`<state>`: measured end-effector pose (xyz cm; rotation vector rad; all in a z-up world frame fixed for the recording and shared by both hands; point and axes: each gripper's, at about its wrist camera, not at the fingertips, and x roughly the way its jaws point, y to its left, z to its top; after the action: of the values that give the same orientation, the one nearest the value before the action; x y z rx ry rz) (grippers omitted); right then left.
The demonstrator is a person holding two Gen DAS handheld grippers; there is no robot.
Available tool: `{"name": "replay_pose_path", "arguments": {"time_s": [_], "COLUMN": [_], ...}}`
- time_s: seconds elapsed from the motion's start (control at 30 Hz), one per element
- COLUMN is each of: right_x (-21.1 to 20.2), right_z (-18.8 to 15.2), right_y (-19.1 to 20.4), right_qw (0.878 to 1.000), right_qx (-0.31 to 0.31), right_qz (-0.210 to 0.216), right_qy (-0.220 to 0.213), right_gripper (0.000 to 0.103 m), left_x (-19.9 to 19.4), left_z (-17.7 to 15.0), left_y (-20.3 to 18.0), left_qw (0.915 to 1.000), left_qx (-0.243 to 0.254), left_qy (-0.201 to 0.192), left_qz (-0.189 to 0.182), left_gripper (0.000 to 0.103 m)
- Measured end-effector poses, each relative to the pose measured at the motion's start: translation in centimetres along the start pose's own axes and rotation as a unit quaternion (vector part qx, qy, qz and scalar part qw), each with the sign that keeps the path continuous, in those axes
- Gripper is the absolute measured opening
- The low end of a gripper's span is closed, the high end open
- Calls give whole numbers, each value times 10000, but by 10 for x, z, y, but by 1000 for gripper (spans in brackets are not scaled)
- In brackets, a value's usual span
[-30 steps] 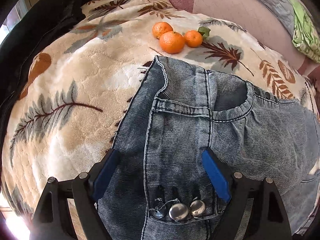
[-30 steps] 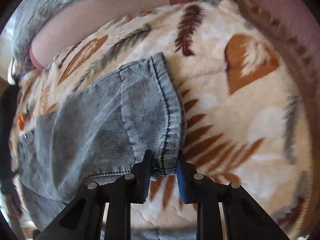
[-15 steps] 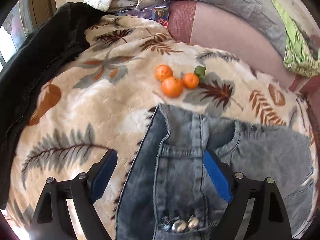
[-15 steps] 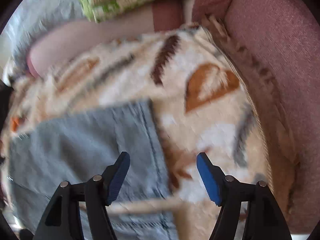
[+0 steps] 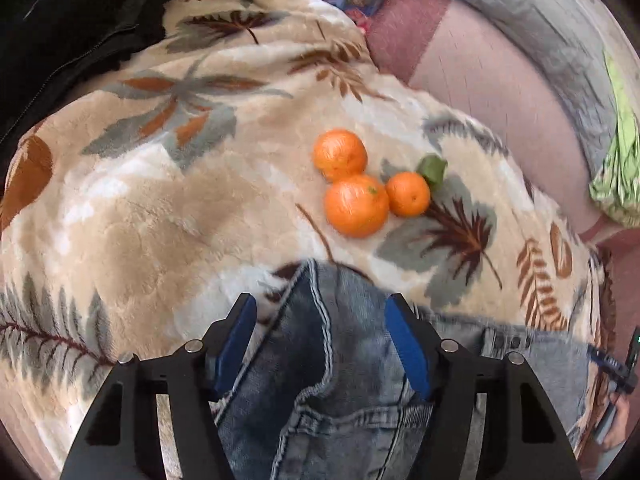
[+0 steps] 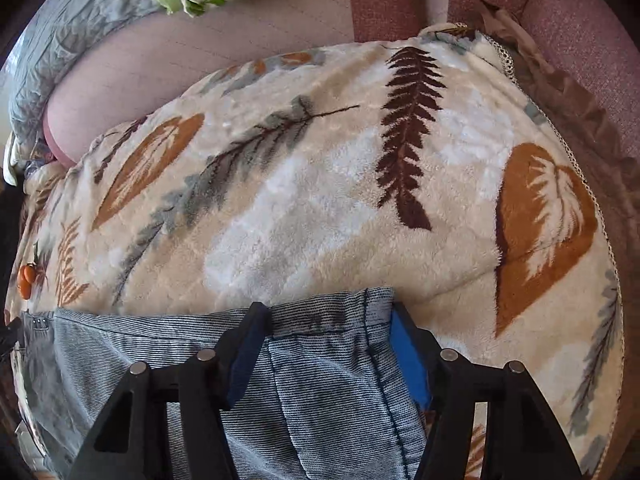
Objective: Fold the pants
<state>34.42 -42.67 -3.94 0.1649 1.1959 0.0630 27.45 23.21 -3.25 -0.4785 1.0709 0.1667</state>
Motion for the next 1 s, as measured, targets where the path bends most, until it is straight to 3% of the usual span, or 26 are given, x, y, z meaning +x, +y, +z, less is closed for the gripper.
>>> {"name": "replay_pose_path", "arguments": {"time_s": [0.1, 0.13, 0.3, 0.37, 0.4, 0.43, 0.47, 0.6, 0.77, 0.87, 1.0], "right_x": [0, 1, 4, 2, 0, -4, -8, -47, -127, -179, -221], "right_z": [3, 4, 4, 4, 4, 4, 4, 1, -23, -57, -139], "right_y": [0, 1, 7, 8, 10, 12, 16, 26, 24, 18, 4], "right_qw": [10000, 10000, 9998, 9996, 9996, 9997, 9997, 9984, 9934, 9867, 9787], "right_qx": [-16, -16, -132, -155, -142, -151, -174, -239, -290, -381, -664], "right_qz": [34, 29, -177, -234, -233, -187, -171, -174, 111, 356, 588], "right_qy": [-2, 1, 23, 37, 6, -17, -57, -485, -1109, -1538, -1850], "right_gripper": [63, 63, 61, 54, 44, 27, 24, 23, 23, 23, 23], "left_x": [3, 5, 15, 16, 13, 9, 2, -44, -139, -200, -240], "left_z": [3, 4, 6, 8, 8, 7, 6, -4, -40, -85, -156], "left_y": [-2, -6, -15, -20, -24, -27, -31, -43, -47, -33, 3], "left_qw": [9999, 9999, 9975, 9958, 9947, 9937, 9930, 9906, 9837, 9776, 9751], "left_qx": [-25, 61, 340, 500, 584, 653, 703, 943, 1179, 1282, 1455], "left_qy": [24, 58, -13, 0, -12, -50, -139, -616, -1327, -1671, -1617], "left_qz": [-121, -80, 618, 769, 846, 907, 943, 777, 296, -75, -440], "left_gripper": [66, 54, 19, 13, 7, 6, 6, 5, 5, 5, 5]}}
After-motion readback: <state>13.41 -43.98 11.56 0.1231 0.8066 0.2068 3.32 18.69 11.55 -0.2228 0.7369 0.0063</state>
